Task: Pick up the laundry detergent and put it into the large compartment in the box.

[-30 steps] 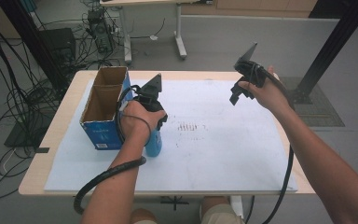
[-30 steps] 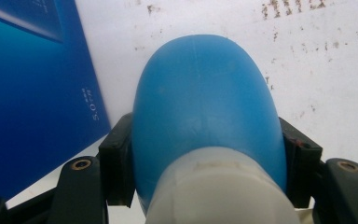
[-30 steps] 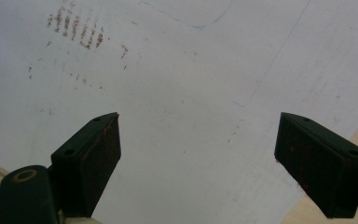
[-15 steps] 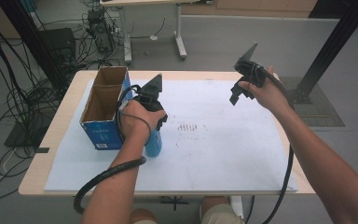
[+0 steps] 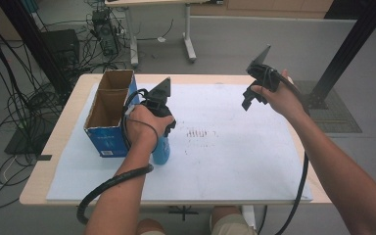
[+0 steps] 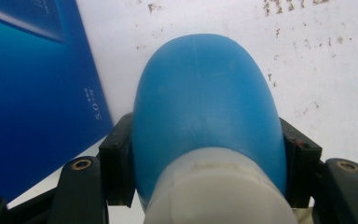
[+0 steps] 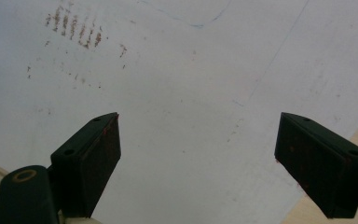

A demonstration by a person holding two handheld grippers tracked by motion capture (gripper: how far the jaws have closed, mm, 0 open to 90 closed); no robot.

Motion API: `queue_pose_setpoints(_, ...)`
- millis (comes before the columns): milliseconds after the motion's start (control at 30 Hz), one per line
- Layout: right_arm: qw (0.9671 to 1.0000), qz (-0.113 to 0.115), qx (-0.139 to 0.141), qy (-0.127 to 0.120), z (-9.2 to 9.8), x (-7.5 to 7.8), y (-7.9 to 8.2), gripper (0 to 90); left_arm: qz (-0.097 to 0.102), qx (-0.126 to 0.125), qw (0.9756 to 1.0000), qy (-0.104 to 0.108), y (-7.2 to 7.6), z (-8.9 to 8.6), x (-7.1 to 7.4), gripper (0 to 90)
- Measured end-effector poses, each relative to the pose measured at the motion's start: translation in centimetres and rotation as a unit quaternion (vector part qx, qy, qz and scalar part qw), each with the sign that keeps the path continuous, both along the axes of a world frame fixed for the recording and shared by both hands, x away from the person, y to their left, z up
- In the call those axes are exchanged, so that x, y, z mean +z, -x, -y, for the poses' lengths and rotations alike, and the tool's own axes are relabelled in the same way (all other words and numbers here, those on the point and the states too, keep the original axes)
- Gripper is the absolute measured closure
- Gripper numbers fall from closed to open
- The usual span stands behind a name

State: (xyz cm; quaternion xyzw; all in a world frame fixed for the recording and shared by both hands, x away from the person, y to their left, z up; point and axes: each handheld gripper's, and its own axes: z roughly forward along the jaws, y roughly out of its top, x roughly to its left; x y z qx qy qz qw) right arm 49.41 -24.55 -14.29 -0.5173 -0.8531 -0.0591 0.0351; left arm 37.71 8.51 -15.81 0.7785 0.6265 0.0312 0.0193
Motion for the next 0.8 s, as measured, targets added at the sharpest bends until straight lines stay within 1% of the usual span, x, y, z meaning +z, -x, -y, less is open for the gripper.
queue_pose_setpoints(267, 1.0, -0.004, 0.001, 0.002, -0.17, -0.45, -0.22, 14.2, 0.001, -0.001, 1.0, 0.0, 0.03, -0.01, 0.0, 36.8)
queue_pose_setpoints(800, 1.0, -0.005, -0.002, 0.003, -0.16, -0.49, -0.25, 14.3, -0.002, -0.002, 1.0, 0.001, -0.06, -0.04, 0.01, 37.0)
